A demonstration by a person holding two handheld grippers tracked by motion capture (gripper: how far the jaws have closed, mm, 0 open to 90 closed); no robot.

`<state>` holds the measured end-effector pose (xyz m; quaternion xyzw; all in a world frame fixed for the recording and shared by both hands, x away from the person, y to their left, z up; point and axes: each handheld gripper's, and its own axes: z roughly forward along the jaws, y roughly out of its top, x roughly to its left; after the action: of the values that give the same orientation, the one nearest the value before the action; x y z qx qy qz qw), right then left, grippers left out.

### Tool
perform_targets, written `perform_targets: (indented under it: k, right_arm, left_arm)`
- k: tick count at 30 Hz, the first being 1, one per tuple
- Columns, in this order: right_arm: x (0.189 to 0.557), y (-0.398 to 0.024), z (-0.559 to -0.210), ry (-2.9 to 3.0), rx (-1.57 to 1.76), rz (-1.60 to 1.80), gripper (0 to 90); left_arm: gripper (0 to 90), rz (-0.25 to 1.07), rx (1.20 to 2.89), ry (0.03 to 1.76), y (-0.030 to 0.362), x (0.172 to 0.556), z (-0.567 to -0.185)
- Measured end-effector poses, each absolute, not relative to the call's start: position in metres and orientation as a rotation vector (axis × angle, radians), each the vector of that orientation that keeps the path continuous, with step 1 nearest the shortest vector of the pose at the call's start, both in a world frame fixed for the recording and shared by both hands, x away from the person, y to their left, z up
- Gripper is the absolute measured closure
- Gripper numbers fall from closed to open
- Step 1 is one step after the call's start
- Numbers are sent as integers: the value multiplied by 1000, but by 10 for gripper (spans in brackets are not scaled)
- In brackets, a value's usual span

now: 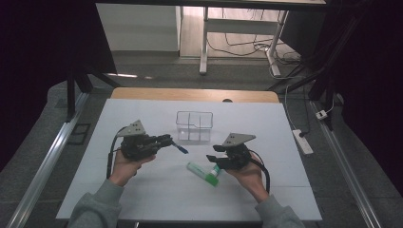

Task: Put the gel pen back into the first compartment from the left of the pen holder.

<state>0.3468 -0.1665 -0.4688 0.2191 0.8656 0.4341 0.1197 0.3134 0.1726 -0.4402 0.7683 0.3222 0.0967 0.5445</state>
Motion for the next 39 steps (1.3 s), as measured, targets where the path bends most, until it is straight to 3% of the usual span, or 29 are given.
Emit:
perform_targets:
  k: [13, 39]
  right_arm:
    - [334, -215, -473, 2490, 769, 1240, 471]
    - [335, -226, -469, 2448, 799, 1213, 426]
  left_arm:
    - [791, 243, 1810, 762, 174, 319, -429]
    - [790, 314, 1777, 789, 176, 347, -384]
